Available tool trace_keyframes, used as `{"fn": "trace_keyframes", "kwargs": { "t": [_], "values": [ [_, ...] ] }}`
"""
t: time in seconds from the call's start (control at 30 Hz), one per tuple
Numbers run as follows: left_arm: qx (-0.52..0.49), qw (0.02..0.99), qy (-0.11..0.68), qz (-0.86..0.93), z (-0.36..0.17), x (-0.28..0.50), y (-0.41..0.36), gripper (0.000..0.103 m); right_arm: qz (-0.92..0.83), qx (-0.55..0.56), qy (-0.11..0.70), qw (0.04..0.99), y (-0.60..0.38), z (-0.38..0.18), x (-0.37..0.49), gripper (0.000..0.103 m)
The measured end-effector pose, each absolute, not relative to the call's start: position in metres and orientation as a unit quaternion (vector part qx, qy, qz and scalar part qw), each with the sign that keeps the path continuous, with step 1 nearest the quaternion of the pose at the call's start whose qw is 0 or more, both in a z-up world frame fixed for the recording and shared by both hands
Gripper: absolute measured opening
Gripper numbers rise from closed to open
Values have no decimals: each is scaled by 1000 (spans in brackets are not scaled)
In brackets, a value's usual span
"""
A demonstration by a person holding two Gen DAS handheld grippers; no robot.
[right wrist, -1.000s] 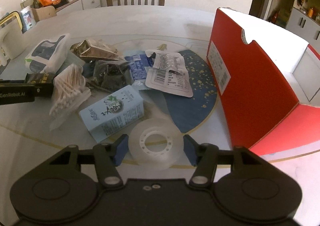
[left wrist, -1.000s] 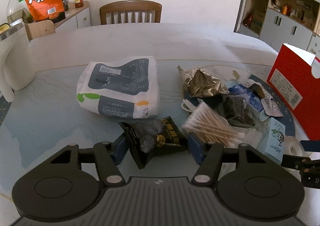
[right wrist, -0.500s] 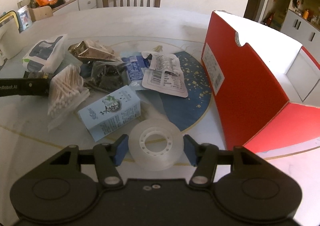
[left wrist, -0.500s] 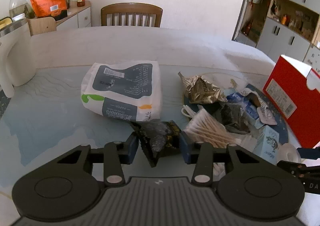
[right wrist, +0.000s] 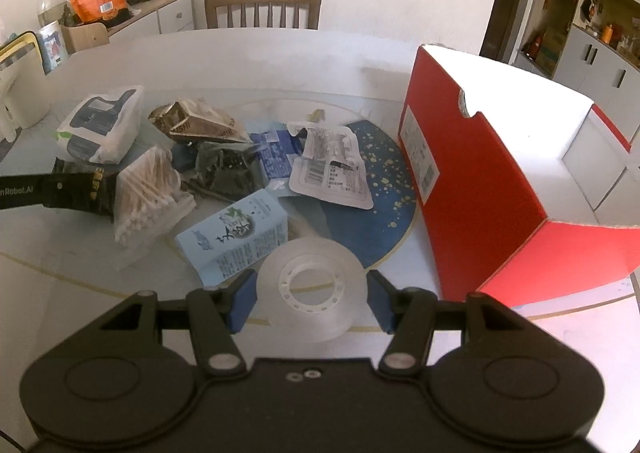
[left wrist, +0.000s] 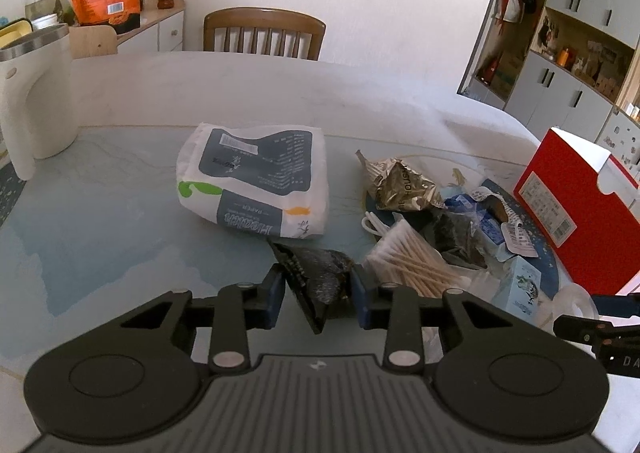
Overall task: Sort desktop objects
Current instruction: 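Close the left gripper on the black snack bag and lift it, then carry the black snack bag with the left gripper over the shoebox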
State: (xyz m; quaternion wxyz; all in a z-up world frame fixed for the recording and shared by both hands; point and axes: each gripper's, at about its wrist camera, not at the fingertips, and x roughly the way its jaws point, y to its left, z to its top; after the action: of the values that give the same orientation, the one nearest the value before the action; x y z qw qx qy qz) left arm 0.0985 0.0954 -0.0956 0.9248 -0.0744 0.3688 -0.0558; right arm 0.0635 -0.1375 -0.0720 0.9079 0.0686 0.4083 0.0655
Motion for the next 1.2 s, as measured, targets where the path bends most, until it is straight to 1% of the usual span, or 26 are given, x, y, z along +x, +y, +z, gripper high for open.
{"fn": "trace_keyframes", "kwargs": {
  "t": [0.33, 0.77, 1.2],
  "values": [
    [-86, 925, 364, -67, -87, 90, 102, 31, 70, 69, 400, 911, -140, -51, 56, 58],
    [-101, 928, 344, -101, -53, 75, 102, 31, 72, 78, 379, 919, -155, -14, 46, 58],
    [-100, 938, 309, -121, -15, 75, 67, 31, 86, 90, 356, 926, -193, 9, 49, 58]
  ]
}}
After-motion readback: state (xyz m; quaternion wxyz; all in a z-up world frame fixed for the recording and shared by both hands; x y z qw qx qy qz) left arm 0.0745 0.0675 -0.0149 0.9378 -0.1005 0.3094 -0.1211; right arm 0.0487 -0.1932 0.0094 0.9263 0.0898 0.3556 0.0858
